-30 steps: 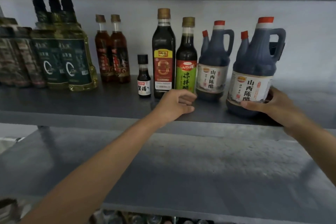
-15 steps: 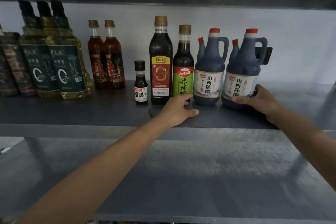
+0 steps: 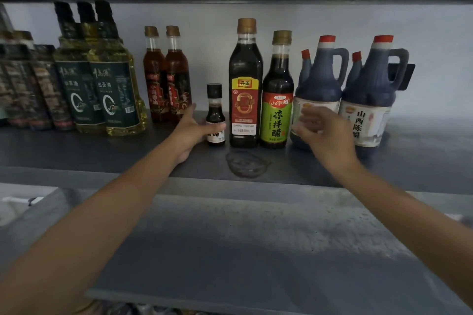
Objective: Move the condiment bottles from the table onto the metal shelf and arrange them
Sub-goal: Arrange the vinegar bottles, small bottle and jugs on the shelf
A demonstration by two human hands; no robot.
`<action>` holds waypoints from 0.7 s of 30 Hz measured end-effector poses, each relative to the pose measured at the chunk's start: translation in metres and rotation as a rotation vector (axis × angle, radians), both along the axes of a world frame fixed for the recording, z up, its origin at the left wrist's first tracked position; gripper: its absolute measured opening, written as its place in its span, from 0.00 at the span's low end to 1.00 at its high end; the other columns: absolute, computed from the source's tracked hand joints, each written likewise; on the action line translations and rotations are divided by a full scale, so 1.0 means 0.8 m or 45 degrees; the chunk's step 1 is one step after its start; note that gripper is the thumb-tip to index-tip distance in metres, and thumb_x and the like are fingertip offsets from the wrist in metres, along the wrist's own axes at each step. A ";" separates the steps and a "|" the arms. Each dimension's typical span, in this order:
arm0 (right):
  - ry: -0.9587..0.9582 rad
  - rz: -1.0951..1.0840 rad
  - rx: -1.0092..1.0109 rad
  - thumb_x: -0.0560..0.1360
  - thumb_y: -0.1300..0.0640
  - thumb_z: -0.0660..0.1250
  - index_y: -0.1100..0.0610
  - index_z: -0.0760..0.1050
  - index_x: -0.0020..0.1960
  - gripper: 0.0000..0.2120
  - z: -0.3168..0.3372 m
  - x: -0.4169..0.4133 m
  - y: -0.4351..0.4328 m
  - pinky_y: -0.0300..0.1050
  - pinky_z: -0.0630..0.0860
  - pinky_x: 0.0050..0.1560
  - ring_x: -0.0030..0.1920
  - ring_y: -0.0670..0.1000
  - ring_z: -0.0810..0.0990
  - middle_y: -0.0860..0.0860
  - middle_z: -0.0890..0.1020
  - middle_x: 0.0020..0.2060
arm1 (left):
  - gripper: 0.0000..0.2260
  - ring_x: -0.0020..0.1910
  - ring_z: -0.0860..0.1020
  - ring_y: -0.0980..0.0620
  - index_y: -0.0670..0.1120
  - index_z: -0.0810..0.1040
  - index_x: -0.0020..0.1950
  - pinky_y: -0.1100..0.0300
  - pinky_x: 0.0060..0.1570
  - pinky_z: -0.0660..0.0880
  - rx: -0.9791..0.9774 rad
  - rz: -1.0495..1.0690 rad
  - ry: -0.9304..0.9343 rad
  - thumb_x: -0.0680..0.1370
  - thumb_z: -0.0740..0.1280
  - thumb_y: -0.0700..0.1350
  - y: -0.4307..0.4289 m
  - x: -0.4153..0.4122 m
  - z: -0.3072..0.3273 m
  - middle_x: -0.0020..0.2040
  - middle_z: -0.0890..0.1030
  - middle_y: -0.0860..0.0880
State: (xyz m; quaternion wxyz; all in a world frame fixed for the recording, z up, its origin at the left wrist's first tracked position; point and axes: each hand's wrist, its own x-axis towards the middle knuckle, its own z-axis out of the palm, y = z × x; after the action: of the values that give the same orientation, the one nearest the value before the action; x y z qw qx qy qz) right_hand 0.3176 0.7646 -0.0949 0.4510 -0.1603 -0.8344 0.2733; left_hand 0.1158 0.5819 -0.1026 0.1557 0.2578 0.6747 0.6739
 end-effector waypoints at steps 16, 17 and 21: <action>-0.515 -0.525 0.365 0.72 0.46 0.70 0.63 0.75 0.52 0.20 0.003 -0.053 -0.029 0.47 0.73 0.40 0.47 0.59 0.80 0.59 0.81 0.46 | 0.25 0.57 0.79 0.50 0.45 0.77 0.60 0.48 0.65 0.70 -0.206 -0.207 0.191 0.65 0.77 0.37 0.031 -0.009 0.004 0.55 0.83 0.48; -0.530 -0.539 0.396 0.72 0.46 0.70 0.62 0.75 0.50 0.19 0.003 -0.052 -0.026 0.47 0.74 0.40 0.46 0.58 0.80 0.58 0.81 0.44 | 0.24 0.57 0.80 0.51 0.45 0.78 0.60 0.48 0.64 0.71 -0.201 -0.208 0.190 0.65 0.77 0.37 0.030 -0.008 0.003 0.55 0.83 0.48; -0.210 -0.460 0.596 0.75 0.51 0.67 0.59 0.77 0.50 0.11 0.034 -0.039 -0.017 0.48 0.77 0.44 0.46 0.56 0.80 0.56 0.82 0.45 | 0.23 0.55 0.80 0.51 0.45 0.78 0.58 0.49 0.63 0.72 -0.176 -0.202 0.203 0.65 0.77 0.37 0.030 -0.009 0.001 0.53 0.83 0.48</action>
State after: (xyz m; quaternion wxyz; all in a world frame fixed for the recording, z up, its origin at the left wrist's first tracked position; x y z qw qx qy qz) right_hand 0.2861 0.7513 -0.0676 0.4476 -0.2194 -0.8666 -0.0248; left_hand 0.1084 0.6058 -0.1015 0.1717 0.3516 0.7072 0.5888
